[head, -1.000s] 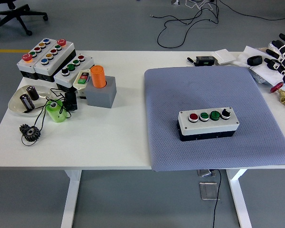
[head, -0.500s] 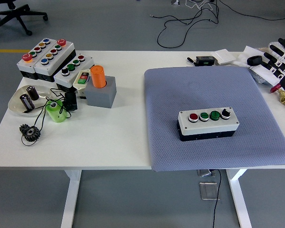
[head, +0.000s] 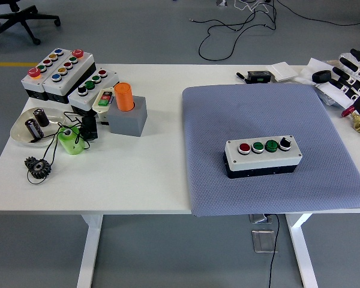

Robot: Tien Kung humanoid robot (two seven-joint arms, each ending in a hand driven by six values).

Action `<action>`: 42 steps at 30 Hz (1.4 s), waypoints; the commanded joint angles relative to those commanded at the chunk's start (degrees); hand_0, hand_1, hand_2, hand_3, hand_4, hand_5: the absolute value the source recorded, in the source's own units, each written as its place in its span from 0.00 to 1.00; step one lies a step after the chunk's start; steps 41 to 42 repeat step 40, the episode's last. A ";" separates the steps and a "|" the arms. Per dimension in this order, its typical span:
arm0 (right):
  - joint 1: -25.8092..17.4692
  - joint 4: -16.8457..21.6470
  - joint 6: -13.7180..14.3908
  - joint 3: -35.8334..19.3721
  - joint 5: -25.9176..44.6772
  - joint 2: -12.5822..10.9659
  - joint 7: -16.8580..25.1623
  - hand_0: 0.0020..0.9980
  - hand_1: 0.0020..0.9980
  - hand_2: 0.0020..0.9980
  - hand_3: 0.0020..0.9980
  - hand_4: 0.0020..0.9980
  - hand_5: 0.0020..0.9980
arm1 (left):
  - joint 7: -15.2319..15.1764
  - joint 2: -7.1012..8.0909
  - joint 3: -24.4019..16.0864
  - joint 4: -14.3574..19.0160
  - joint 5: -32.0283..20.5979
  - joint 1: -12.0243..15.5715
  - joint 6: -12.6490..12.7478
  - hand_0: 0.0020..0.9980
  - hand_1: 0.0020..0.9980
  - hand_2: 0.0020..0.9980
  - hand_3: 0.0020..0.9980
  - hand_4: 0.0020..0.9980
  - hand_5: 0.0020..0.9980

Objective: Pick up the button,place it on the desk,press the button,press the button

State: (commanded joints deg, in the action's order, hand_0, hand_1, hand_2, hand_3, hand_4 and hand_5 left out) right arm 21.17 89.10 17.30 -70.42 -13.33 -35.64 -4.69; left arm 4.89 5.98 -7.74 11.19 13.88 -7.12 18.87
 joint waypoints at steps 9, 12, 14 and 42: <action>0.11 0.07 0.01 0.23 0.19 0.02 -0.48 0.83 0.79 0.85 0.88 0.67 0.43 | 0.00 -0.02 0.00 0.00 0.00 0.04 -0.01 0.60 0.54 0.50 0.44 0.26 0.99; 0.08 0.03 0.02 0.30 0.41 0.04 -0.56 0.83 0.79 0.85 0.88 0.67 0.43 | 0.01 -0.02 0.01 0.00 0.02 0.03 -0.02 0.60 0.54 0.50 0.44 0.26 0.99; 0.08 0.01 0.02 0.29 0.48 0.06 -0.58 0.82 0.79 0.84 0.88 0.67 0.43 | 0.01 -0.02 -0.03 -0.01 0.03 0.02 -0.02 0.60 0.54 0.50 0.45 0.26 0.99; -0.51 0.05 -0.02 0.60 1.62 0.06 -0.67 0.81 0.78 0.84 0.88 0.67 0.44 | 0.04 -0.04 0.12 0.01 0.04 -0.01 -0.07 0.60 0.54 0.50 0.45 0.26 1.00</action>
